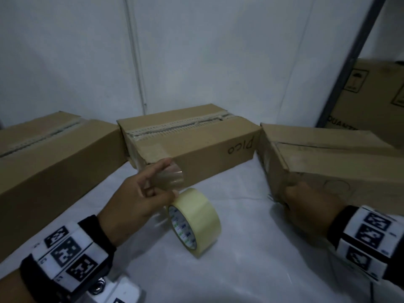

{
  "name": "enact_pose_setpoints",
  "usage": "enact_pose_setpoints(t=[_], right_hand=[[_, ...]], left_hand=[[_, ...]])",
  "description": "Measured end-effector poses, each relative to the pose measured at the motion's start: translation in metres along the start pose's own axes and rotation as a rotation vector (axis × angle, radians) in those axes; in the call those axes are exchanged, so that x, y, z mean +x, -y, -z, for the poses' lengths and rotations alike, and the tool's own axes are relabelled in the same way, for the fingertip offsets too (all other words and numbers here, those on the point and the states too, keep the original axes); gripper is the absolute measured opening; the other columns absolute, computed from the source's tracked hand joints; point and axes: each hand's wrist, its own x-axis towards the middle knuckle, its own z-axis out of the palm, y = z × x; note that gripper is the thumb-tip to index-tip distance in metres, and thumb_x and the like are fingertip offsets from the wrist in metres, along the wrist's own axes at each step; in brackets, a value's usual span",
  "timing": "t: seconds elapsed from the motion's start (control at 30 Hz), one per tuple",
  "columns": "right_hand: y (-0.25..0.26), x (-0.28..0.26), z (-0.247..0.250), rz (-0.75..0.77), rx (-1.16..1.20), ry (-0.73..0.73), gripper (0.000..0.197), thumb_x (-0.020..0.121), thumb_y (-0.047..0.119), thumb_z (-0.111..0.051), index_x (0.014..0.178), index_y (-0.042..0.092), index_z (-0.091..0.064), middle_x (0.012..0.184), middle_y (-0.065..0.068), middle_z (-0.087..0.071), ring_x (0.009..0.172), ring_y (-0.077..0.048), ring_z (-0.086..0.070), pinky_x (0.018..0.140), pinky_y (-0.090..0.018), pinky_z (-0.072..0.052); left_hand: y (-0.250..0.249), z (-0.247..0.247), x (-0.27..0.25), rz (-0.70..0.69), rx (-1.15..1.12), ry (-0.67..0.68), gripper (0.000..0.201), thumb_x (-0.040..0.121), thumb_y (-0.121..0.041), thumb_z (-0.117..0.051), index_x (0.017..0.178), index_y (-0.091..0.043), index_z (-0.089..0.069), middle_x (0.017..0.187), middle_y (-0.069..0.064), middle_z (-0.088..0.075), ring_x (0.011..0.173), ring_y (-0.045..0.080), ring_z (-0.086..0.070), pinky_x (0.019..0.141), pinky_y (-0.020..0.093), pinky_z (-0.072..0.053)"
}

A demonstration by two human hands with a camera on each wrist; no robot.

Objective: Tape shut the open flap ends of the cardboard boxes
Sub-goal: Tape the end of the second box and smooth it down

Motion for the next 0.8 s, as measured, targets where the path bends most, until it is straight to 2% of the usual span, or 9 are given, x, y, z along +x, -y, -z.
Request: enact_pose_setpoints(t=[0.07,0.2,0.3,0.37,0.47,0.53,0.6,0.7,0.8], right_hand=[[0.002,-0.001,0.0,0.016,-0.023,0.004,0.019,0.093,0.02,-0.044,0.088,0.01,-0.06,0.1,-0.012,-0.058,0.086,-0.028,-0.06,0.074,-0.034,-0.049],[0.024,-0.015,0.021,0.071,-0.014,-0.082,0.034,0.097,0.044,-0.041,0.076,0.019,-0.051,0.081,-0.005,-0.054,0.07,-0.023,-0.053,0.066,-0.027,-0.038],[0.049,-0.023,0.031,0.227,0.445,-0.207,0.044,0.089,0.062,-0.041,0.096,0.025,-0.064,0.091,0.008,-0.068,0.081,-0.009,-0.063,0.07,-0.028,-0.051],[0.07,-0.025,0.036,0.29,0.775,-0.114,0.057,0.079,0.072,-0.041,0.103,0.027,-0.067,0.098,0.011,-0.07,0.09,-0.003,-0.064,0.081,-0.029,-0.054],[0.095,-0.022,0.038,0.372,0.995,0.003,0.048,0.084,0.061,-0.049,0.104,0.022,-0.067,0.1,0.006,-0.071,0.092,-0.008,-0.065,0.088,-0.033,-0.053],[0.103,-0.016,0.039,0.383,1.098,0.04,0.041,0.086,0.054,-0.056,0.098,0.017,-0.069,0.094,0.002,-0.073,0.086,-0.014,-0.068,0.082,-0.034,-0.055],[0.106,-0.01,0.038,0.345,1.202,0.089,0.033,0.085,0.044,-0.065,0.091,0.013,-0.071,0.081,-0.001,-0.073,0.072,-0.013,-0.066,0.072,-0.032,-0.052],[0.1,-0.007,0.034,0.327,1.261,0.127,0.031,0.083,0.035,-0.072,0.092,0.006,-0.072,0.08,-0.018,-0.071,0.072,-0.019,-0.063,0.074,-0.042,-0.053],[0.094,-0.012,0.032,0.337,1.254,0.149,0.034,0.082,0.035,-0.073,0.096,0.004,-0.069,0.072,-0.01,-0.064,0.065,-0.016,-0.058,0.068,-0.038,-0.049]], left_hand=[[0.0,0.0,0.001,-0.004,-0.022,0.001,0.064,0.064,-0.026,-0.076,0.12,-0.047,-0.055,0.096,-0.006,-0.063,0.086,0.027,-0.056,0.077,0.044,-0.044],[0.001,0.002,0.001,-0.012,-0.006,-0.009,0.064,0.067,-0.02,-0.083,0.118,-0.047,-0.056,0.098,0.0,-0.059,0.084,0.025,-0.055,0.075,0.04,-0.043],[0.001,-0.001,0.001,-0.005,0.0,-0.023,0.064,0.075,-0.011,-0.074,0.13,-0.034,-0.051,0.098,-0.024,-0.07,0.091,0.026,-0.058,0.08,0.041,-0.047],[0.001,0.0,0.0,0.009,-0.012,-0.019,0.064,0.075,-0.011,-0.077,0.13,-0.035,-0.052,0.099,-0.012,-0.072,0.092,0.028,-0.06,0.081,0.042,-0.048],[0.001,0.0,-0.001,0.022,-0.018,-0.007,0.07,0.066,-0.026,-0.079,0.13,-0.038,-0.052,0.102,0.017,-0.07,0.084,0.026,-0.061,0.076,0.036,-0.049],[-0.001,0.0,-0.001,0.027,-0.009,-0.016,0.067,0.073,-0.017,-0.077,0.133,-0.032,-0.05,0.089,0.007,-0.073,0.073,0.015,-0.061,0.069,0.024,-0.05],[-0.002,0.0,-0.001,0.039,-0.005,-0.008,0.065,0.075,-0.017,-0.077,0.132,-0.033,-0.05,0.074,0.01,-0.064,0.069,0.015,-0.057,0.069,0.028,-0.048],[-0.003,0.001,-0.002,0.044,-0.025,0.015,0.077,0.06,-0.033,-0.078,0.131,-0.038,-0.05,0.083,0.015,-0.059,0.077,0.025,-0.056,0.077,0.042,-0.046],[-0.006,-0.003,-0.002,0.033,-0.067,0.009,0.085,0.054,-0.032,-0.078,0.133,-0.032,-0.047,0.081,0.019,-0.064,0.078,0.022,-0.061,0.075,0.029,-0.049]])
